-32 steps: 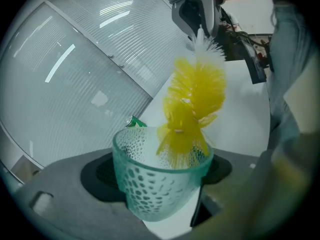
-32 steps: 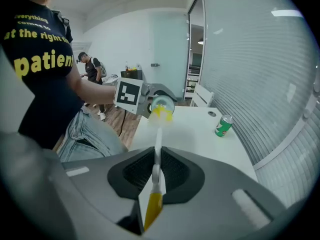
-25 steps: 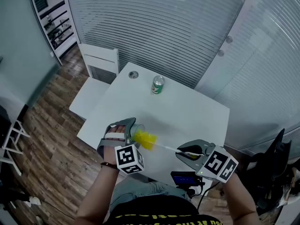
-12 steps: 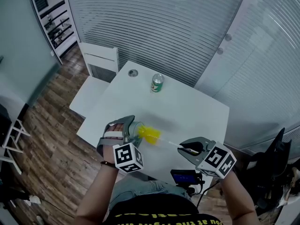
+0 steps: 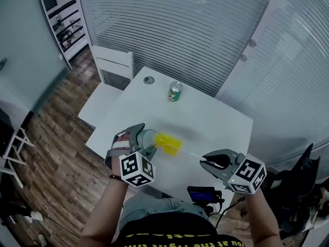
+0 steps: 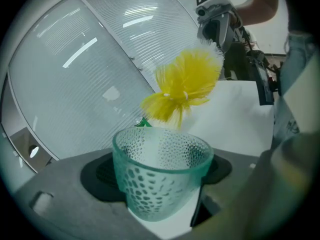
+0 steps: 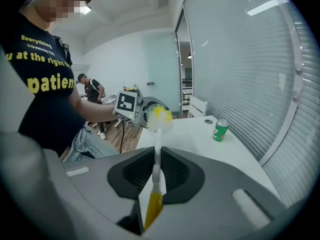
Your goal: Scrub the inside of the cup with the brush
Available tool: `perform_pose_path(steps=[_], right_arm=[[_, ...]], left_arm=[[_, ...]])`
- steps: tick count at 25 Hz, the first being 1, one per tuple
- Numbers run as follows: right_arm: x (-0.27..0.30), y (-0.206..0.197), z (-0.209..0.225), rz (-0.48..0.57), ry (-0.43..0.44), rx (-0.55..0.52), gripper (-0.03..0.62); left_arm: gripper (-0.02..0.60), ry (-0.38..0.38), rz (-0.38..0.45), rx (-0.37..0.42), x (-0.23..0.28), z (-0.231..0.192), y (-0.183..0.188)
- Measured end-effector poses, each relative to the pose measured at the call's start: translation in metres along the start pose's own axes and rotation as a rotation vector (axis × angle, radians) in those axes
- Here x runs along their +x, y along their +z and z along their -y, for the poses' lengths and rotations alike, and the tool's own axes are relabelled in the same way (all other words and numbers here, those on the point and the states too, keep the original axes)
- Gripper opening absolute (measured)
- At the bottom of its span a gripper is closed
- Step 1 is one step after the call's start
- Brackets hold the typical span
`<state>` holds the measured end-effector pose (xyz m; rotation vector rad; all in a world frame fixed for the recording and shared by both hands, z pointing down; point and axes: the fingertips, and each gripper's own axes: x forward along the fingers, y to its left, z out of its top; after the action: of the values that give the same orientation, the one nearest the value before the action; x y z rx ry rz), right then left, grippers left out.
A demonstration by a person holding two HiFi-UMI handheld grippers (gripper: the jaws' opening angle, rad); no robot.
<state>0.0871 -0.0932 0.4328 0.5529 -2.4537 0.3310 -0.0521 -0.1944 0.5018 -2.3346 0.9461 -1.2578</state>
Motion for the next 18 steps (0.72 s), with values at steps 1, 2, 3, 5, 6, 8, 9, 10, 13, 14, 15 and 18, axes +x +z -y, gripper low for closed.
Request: perform_pose_path(steps=[1, 2, 3, 5, 6, 8, 9, 10, 13, 14, 15, 18], right_arm=[[-0.001, 0.002, 0.000, 0.011, 0.001, 0.004, 0.046], [-0.002, 0.003, 0.000, 0.020, 0.001, 0.007, 0.046], [-0.002, 0.005, 0.000, 0.028, 0.001, 0.009, 0.046], [-0.003, 0.007, 0.001, 0.043, -0.001, 0.013, 0.046], [-0.003, 0.008, 0.001, 0.051, -0.002, 0.017, 0.048], [-0.003, 0.012, 0.004, 0.071, -0.004, 0.027, 0.046], [-0.004, 0.013, 0.005, 0.082, -0.005, 0.033, 0.046], [-0.004, 0.015, 0.007, 0.092, -0.007, 0.040, 0.046], [-0.004, 0.017, 0.010, 0.117, -0.020, 0.060, 0.046], [-0.003, 0.018, 0.012, 0.123, -0.026, 0.066, 0.046], [-0.003, 0.018, 0.013, 0.129, -0.033, 0.070, 0.046], [-0.003, 0.020, 0.020, 0.144, -0.060, 0.081, 0.047]], left_arm=[[0.417, 0.001, 0.007, -0.016, -0.002, -0.002, 0.000], [0.417, 0.001, 0.013, -0.030, -0.003, -0.003, 0.000], [0.417, 0.001, 0.020, -0.044, -0.004, -0.005, 0.001], [0.417, 0.000, 0.035, -0.068, -0.006, -0.007, 0.003], [0.417, -0.002, 0.043, -0.081, -0.007, -0.009, 0.004], [0.417, -0.006, 0.059, -0.105, -0.008, -0.011, 0.007], [0.417, -0.008, 0.066, -0.118, -0.009, -0.013, 0.008], [0.417, -0.011, 0.075, -0.132, -0.010, -0.015, 0.009], [0.417, -0.018, 0.101, -0.178, -0.014, -0.019, 0.011], [0.417, -0.019, 0.111, -0.194, -0.016, -0.021, 0.011], [0.417, -0.019, 0.121, -0.212, -0.017, -0.023, 0.011], [0.417, -0.018, 0.152, -0.267, -0.020, -0.029, 0.011]])
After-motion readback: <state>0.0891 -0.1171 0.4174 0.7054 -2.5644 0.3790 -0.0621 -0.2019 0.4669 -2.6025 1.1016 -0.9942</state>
